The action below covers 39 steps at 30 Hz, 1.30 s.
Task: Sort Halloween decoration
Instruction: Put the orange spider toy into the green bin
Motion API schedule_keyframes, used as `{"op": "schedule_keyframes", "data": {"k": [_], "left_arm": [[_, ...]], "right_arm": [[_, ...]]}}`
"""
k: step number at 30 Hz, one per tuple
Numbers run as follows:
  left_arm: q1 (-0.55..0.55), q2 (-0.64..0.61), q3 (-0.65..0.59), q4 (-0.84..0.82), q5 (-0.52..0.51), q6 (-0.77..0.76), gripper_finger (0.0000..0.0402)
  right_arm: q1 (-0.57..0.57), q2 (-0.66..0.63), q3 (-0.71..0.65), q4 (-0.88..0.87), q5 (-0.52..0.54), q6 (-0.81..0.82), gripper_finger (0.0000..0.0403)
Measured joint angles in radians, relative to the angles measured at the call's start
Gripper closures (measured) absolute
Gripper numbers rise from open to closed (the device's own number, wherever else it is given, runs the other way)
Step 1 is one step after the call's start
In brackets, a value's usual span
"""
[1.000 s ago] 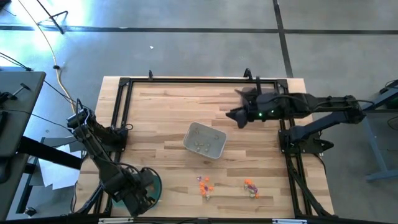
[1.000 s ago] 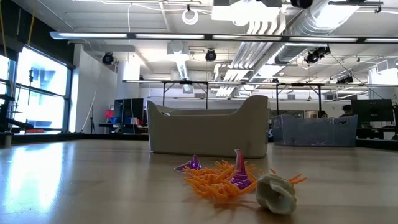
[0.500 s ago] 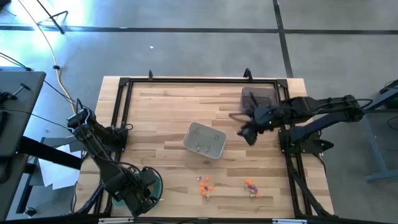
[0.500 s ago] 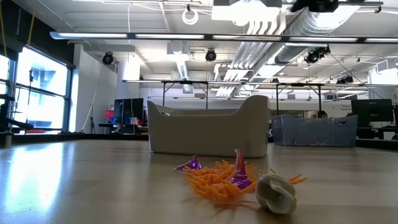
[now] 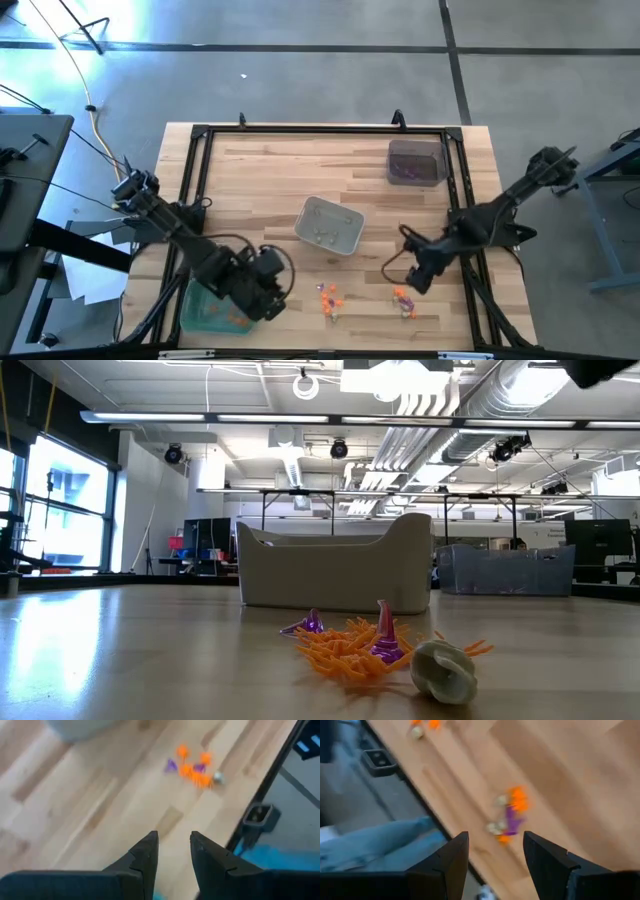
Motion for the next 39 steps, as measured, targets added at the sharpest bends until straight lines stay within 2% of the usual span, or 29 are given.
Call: {"op": "schedule_keyframes", "data": {"k": [4,7,13,18,27,31,39], "left_arm": [[0.060,0.000,0.000,0.044,-0.013,0.102,0.0302],[0.098,0.000,0.000,0.081,-0.016,0.162,0.0302],[0.138,0.000,0.000,0.167,-0.016,0.239,0.0302],[0.144,0.000,0.000,0.208,-0.016,0.245,0.0302],[0.144,0.000,0.000,0.228,-0.017,0.235,0.0302],[0.144,0.000,0.000,0.231,-0.020,0.236,0.0302],[0.153,0.001,0.000,0.231,-0.034,0.236,0.0302]], "right_arm": [[0.079,0.000,-0.170,0.297,0.034,0.145,0.0220],[0.110,0.000,-0.281,0.452,0.094,0.239,0.0220],[0.140,0.009,-0.409,0.491,0.115,0.345,0.0220],[0.144,0.058,-0.422,0.528,0.089,0.341,0.0220],[0.143,0.217,-0.422,0.695,0.072,0.288,0.0224],[0.143,0.261,-0.419,0.711,0.071,0.290,0.0253],[0.141,0.278,-0.420,0.733,0.075,0.288,0.0336]]}}
